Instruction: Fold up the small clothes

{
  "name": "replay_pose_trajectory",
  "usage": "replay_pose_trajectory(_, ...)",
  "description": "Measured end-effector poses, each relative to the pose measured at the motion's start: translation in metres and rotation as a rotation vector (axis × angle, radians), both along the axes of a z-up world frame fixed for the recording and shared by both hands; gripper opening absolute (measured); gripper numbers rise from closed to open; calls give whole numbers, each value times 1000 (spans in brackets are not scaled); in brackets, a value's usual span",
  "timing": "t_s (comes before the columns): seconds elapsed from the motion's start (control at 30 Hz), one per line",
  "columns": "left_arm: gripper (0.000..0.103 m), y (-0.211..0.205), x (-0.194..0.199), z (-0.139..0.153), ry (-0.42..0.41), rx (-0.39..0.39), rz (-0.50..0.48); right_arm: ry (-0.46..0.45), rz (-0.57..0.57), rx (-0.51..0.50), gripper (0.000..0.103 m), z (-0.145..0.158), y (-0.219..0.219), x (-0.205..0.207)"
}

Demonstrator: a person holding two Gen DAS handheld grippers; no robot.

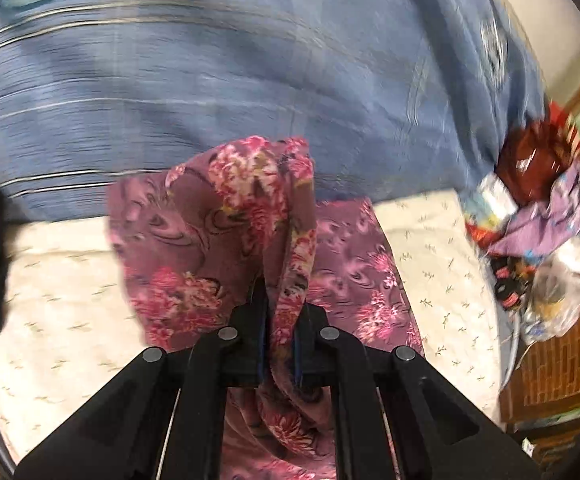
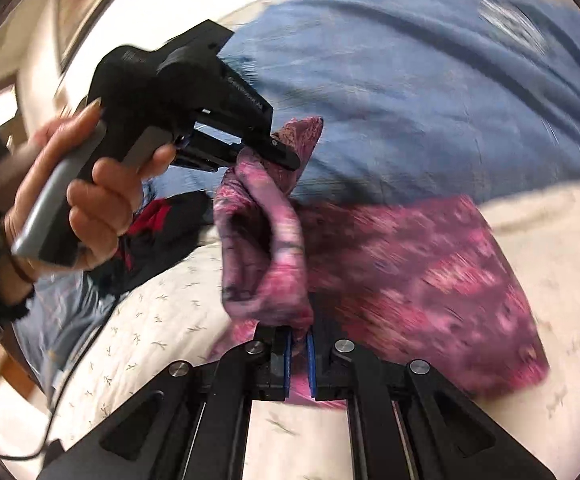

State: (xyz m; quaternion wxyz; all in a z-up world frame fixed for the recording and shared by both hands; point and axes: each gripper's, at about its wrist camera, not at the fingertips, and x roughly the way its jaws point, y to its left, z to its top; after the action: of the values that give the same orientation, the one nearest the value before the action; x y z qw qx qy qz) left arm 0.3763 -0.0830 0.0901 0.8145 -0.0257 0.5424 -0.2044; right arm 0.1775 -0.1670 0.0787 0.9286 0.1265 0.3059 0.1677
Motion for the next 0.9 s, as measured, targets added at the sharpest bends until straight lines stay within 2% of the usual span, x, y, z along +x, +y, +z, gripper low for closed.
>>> replay_pose_trajectory(0.13, 7, -56, 13, -44, 84, 83, -29, 86, -41, 108, 5, -27, -44, 4)
replay_pose_trajectory(0.2, 8, -74, 17, -65, 120, 143, -25, 154, -52, 203, 6, -45, -64, 12)
replay_pose_trajectory(0.27, 8, -88, 22, -85, 153, 214, -22, 234, -65, 319, 14, -64, -82, 19)
replay_pose_trajectory(0.33, 8, -92, 22, -90, 155, 229, -23, 260, -60, 360, 20, -72, -89, 22)
replay_pose_trajectory(0.37, 8, -92, 22, -89, 152, 230, -22, 269, -67, 370, 24, -74, -93, 24)
replay_pose_trajectory(0.47, 8, -92, 22, -85, 153, 216, -8, 252, -46, 398, 25, -75, -95, 29)
replay_pose_trajectory(0.57, 8, -90, 20, -75, 131, 202, 9, 225, -26, 464, 10, -74, -97, 29)
replay_pose_trajectory(0.63, 8, -97, 18, -68, 119, 189, 16, 192, -31, 496, 9, -67, -102, 27)
replay_pose_trajectory(0.77, 8, -117, 16, -56, 107, 117, 0, 134, -104, 562, 9, -56, -129, 14)
replay_pose_trajectory(0.9, 8, -156, 12, -64, 126, 100, -44, 141, -217, 648, 9, -65, -165, 2)
